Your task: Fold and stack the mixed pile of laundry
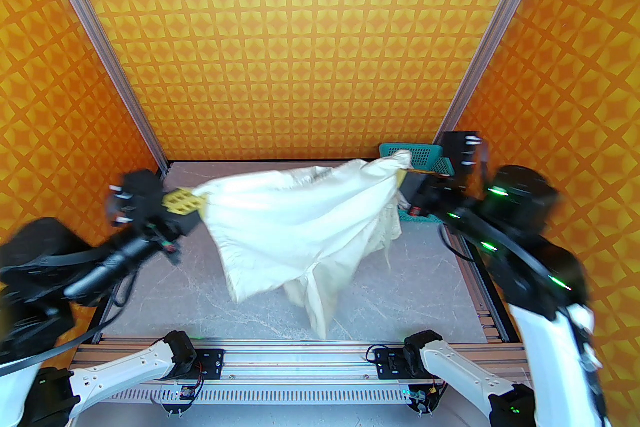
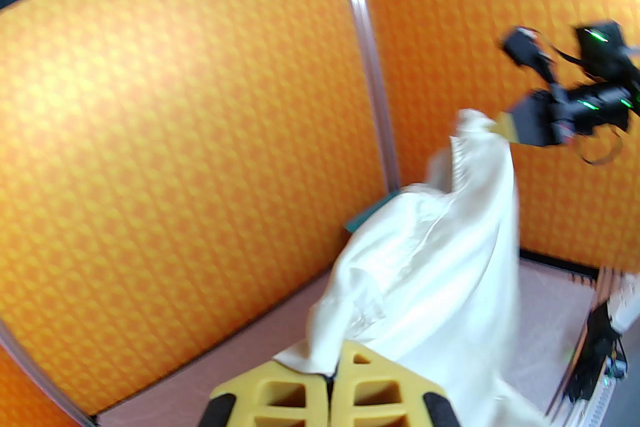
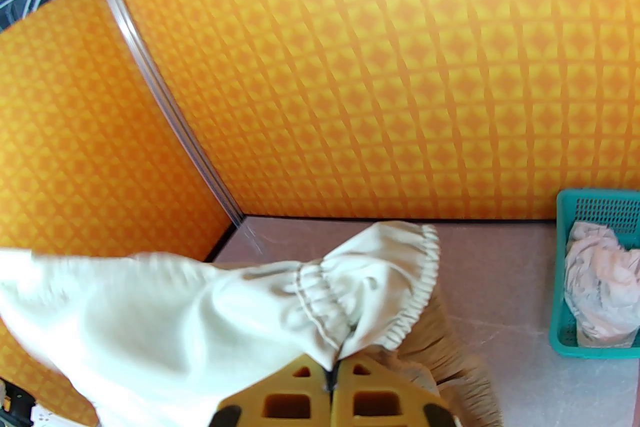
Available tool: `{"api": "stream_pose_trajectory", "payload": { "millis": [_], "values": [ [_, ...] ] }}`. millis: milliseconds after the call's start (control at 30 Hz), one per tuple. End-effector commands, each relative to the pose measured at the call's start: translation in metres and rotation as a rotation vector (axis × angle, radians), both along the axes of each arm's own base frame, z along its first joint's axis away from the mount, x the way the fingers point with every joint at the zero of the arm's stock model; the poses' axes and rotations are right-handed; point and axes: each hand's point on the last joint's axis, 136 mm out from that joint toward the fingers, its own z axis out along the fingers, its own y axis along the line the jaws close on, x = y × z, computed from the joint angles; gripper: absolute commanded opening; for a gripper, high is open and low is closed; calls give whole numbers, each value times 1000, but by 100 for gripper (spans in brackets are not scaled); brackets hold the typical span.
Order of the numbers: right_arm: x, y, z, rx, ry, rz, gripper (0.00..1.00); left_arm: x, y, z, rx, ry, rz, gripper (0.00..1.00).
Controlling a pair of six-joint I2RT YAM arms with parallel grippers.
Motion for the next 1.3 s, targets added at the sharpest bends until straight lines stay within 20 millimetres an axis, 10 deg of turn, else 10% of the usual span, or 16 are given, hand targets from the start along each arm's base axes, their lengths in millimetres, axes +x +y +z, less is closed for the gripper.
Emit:
{"api": "stream_pose_trajectory", "payload": {
  "millis": [0,300,433,533,767,1000,1267],
  "values": [
    [29,8,-46,-60,202,-4,0,57,6,-50,149,189,256,0],
    [165,58,-190,-76,522,39,3,214,9,-211,95,654,362,0],
    [246,71,-271,-128,585,2,50,294,43,-304,21,803,467,40],
    [272,69,-311,-154,699,-15,65,324,50,-339,11,888,496,56],
    [228,27,-352,-299,786,-122,71,277,41,-360,-3,954,469,64],
    [147,2,-413,-378,930,-130,61,204,18,-426,32,1112,422,60],
    [130,21,-451,-332,1016,-59,54,237,11,-488,22,1208,440,35]
  ]
}}
